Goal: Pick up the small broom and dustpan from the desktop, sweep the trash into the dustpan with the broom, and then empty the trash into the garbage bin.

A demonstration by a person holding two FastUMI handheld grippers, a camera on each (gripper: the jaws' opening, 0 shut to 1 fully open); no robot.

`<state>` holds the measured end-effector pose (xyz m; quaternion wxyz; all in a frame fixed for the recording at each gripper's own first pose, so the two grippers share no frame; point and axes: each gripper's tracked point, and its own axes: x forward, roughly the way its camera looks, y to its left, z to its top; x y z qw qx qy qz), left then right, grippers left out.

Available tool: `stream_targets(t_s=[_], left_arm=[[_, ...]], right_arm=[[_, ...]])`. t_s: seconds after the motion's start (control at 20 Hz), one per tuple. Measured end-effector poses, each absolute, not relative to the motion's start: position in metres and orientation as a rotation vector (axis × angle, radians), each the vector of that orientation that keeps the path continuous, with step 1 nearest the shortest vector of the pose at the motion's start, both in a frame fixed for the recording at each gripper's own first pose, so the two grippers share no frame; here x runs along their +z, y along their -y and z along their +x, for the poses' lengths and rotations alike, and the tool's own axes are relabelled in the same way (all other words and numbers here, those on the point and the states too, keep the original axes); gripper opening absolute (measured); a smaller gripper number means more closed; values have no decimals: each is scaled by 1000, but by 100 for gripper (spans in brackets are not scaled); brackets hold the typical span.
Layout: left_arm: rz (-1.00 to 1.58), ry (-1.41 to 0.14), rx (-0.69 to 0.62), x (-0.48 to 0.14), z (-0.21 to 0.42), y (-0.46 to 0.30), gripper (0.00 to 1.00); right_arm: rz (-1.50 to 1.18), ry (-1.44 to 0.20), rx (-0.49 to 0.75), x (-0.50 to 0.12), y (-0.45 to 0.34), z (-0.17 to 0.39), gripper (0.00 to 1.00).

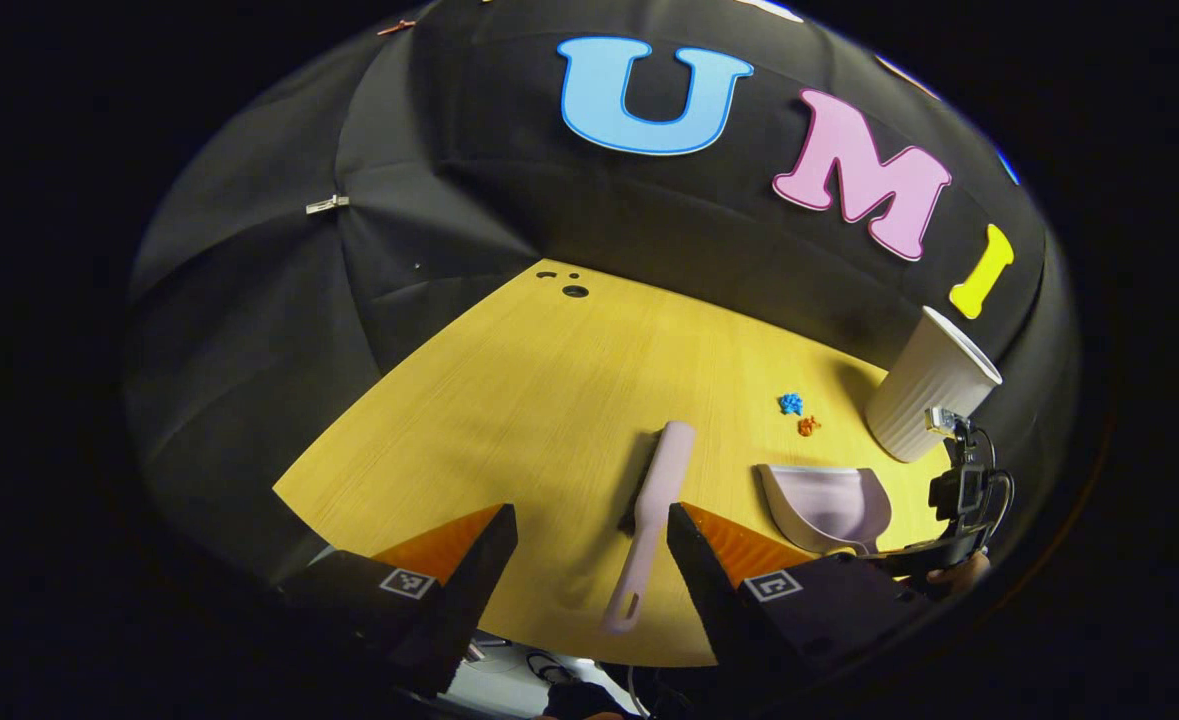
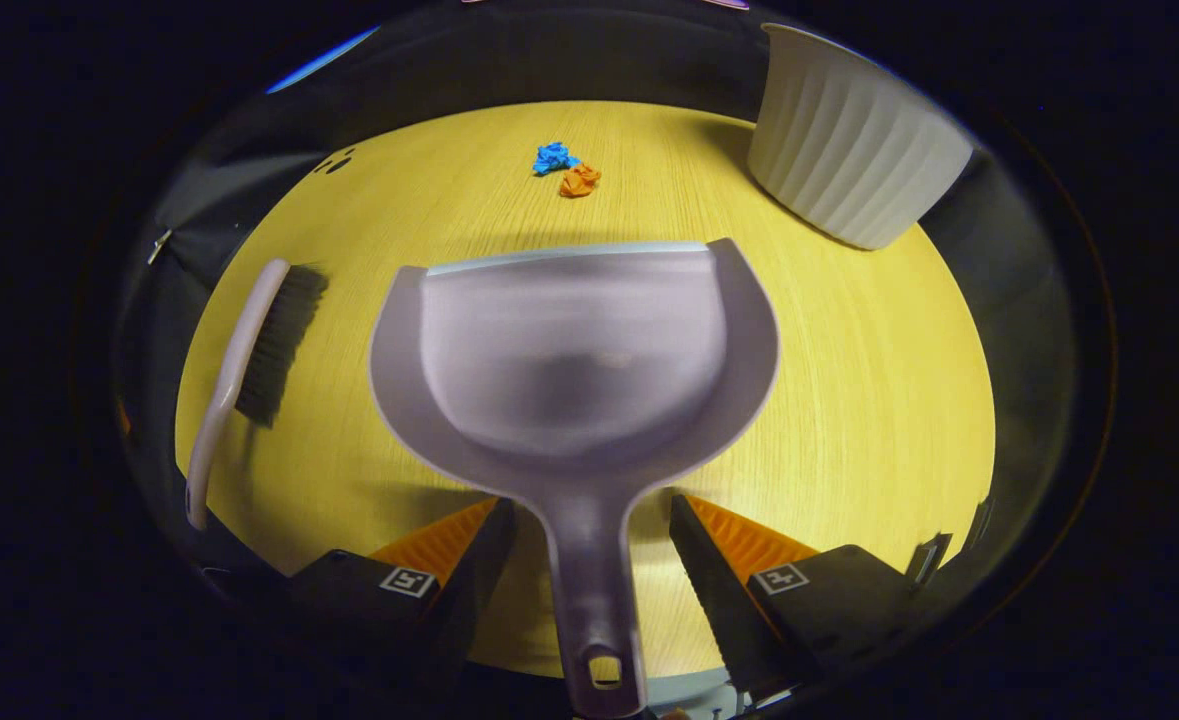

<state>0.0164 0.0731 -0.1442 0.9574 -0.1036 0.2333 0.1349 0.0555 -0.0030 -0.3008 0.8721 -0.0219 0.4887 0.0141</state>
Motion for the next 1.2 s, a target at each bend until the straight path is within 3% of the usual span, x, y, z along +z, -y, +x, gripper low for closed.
stream_targets(t_s=[0.1,0.2,0.4,0.45,0.5,0.55,0.9,1.0,1.2], left_arm=[[-223,-477,276,-145,23,-72,96],[-222,-487,275,-149,28,-71,96],[-193,-494,262,-150,36,-70,96],[-182,-501,255,-152,40,-69,96],[-168,-506,245,-153,42,-67,96],[-153,-515,229,-155,47,-65,96],[-89,-722,47,-199,70,-42,95],[-94,-792,12,-217,81,-35,95],[-134,-896,-11,-248,102,-28,95]], right_arm=[[-46,-1015,25,-300,3,62,96],[-40,-1014,20,-300,3,67,87],[-41,-1018,33,-299,2,68,53],[-37,-1022,29,-299,2,68,36],[-37,-1028,33,-299,2,68,35],[-43,-1033,42,-300,1,68,40],[-55,-1036,87,-300,3,68,32],[-60,-1036,91,-300,3,68,36],[-71,-1053,114,-300,3,67,32]])
